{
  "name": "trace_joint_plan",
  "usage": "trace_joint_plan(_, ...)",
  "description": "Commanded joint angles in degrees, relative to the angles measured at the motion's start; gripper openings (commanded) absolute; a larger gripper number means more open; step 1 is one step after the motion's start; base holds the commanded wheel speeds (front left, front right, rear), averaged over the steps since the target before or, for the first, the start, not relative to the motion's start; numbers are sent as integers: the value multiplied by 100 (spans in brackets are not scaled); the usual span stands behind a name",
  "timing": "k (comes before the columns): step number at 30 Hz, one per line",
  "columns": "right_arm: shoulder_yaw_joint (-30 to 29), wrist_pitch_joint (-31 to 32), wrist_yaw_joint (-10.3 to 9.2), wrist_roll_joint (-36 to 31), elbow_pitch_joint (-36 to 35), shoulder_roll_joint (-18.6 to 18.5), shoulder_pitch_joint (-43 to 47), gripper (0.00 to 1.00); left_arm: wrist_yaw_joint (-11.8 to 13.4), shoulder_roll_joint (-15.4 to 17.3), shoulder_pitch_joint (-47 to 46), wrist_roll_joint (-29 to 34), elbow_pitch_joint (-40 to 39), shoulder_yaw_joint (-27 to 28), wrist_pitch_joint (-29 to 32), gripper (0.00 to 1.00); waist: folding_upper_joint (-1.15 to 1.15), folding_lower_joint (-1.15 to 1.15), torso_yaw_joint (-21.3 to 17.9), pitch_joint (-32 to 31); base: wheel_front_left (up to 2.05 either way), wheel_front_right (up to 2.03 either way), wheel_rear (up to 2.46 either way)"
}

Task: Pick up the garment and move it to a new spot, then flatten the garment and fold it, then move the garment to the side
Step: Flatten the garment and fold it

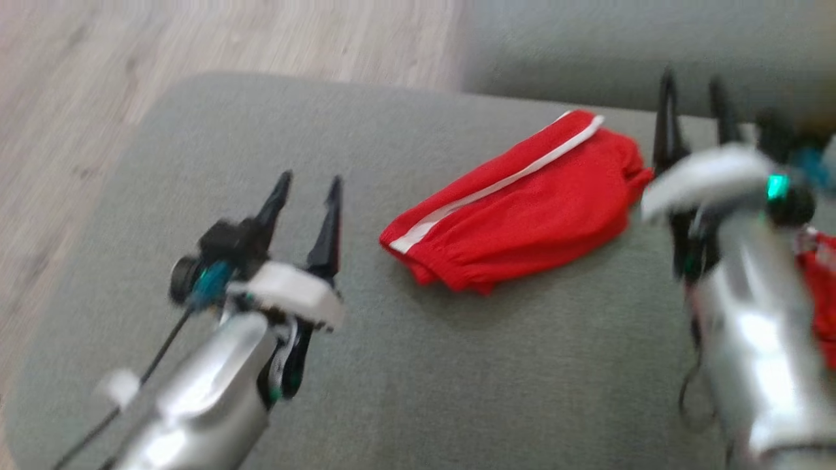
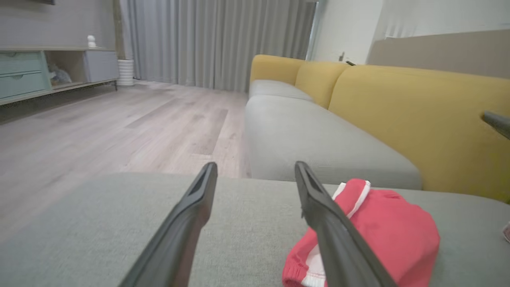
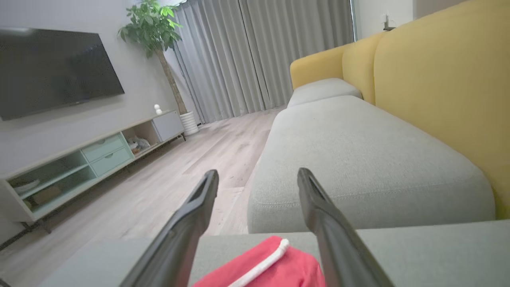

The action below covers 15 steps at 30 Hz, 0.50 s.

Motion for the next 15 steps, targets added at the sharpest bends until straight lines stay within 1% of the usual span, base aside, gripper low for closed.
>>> trace_joint_plan(1, 235, -63, -5, 133, -321, 109, 136, 100, 69, 163, 37, 111, -220, 337, -68, 100, 0, 2, -211, -210, 0, 0, 0)
trace_joint_plan(3, 474, -63, -5, 297, -966, 109, 774, 100, 143, 214, 429, 412, -544, 661, -69, 100, 0, 2, -301, -286, 0, 0, 0)
trace_joint_plan(5, 553, -63, -5, 422, -1557, 110, 1374, 100, 165, 202, 824, 637, -814, 956, -69, 100, 0, 2, -381, -342, 0, 0, 0)
trace_joint_plan(8, 534, -64, -5, 547, -2321, 110, 2174, 100, 130, 151, 1360, 912, -1069, 1302, -69, 100, 0, 2, -487, -384, 0, 0, 0)
trace_joint_plan(11, 506, -64, -5, 709, -2906, 111, 2854, 100, 40, 75, 1816, 1151, -1202, 1560, -69, 100, 0, 2, -579, -409, 0, 0, 0)
trace_joint_plan(15, 463, -64, -5, 804, -3378, 111, 3471, 100, -120, -74, 2224, 1406, -1299, 1854, -69, 100, 0, 2, -670, -405, 0, 0, 0)
